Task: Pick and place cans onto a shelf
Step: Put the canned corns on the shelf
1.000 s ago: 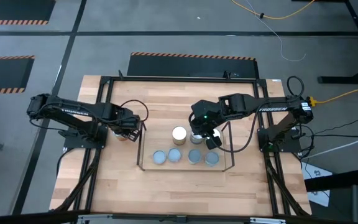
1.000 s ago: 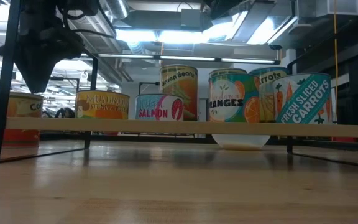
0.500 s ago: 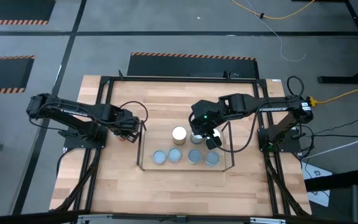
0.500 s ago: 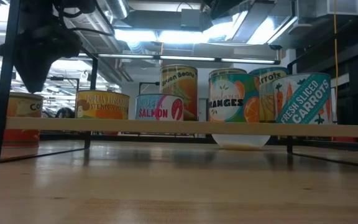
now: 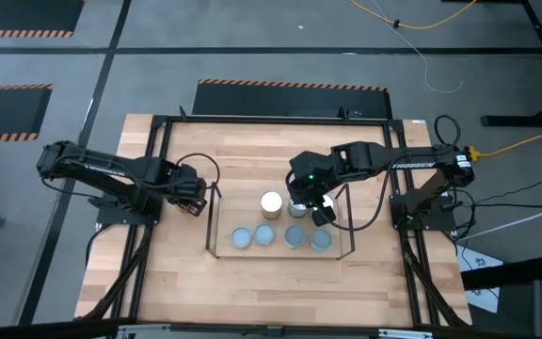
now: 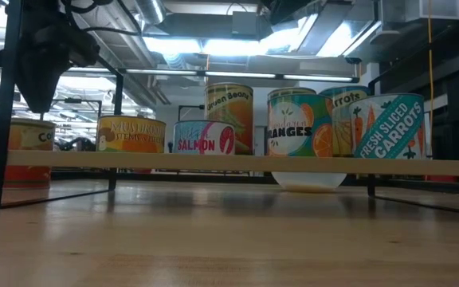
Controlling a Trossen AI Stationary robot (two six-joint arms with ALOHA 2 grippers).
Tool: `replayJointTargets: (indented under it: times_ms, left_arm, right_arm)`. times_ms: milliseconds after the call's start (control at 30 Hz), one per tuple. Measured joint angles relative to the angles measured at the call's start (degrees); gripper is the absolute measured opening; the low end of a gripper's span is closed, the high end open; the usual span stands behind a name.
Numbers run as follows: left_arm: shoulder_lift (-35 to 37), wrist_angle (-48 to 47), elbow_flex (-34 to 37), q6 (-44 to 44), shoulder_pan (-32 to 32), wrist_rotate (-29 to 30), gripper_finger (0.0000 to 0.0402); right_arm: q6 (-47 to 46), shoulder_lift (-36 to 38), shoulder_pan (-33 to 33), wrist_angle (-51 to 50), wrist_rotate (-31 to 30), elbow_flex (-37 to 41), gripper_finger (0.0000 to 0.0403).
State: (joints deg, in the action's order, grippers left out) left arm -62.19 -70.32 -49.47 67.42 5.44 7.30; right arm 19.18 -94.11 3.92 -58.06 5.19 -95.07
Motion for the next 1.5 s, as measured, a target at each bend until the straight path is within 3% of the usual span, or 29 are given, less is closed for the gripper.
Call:
replayJointTargets:
  times_ms: [933, 1233, 1500]
  left_arm:
    - [-7.76, -1.69, -0.09, -0.51, 2.64, 0.80, 0.0078]
    - [-7.74, -1.77, -0.09, -0.66, 2.64, 1.19, 0.0007]
    - [-7.42, -2.21, -0.09, -2.62, 2.64, 1.03, 0.0002]
  right_arm:
    - [-0.02, 0.00, 0.00, -0.01, 0.00, 0.00, 0.0078]
    - [-0.03, 0.00, 0.00, -0.02, 0.00, 0.00, 0.0078]
    - [-0.82, 0.67, 0.01, -1.52, 0.00, 0.00, 0.0078]
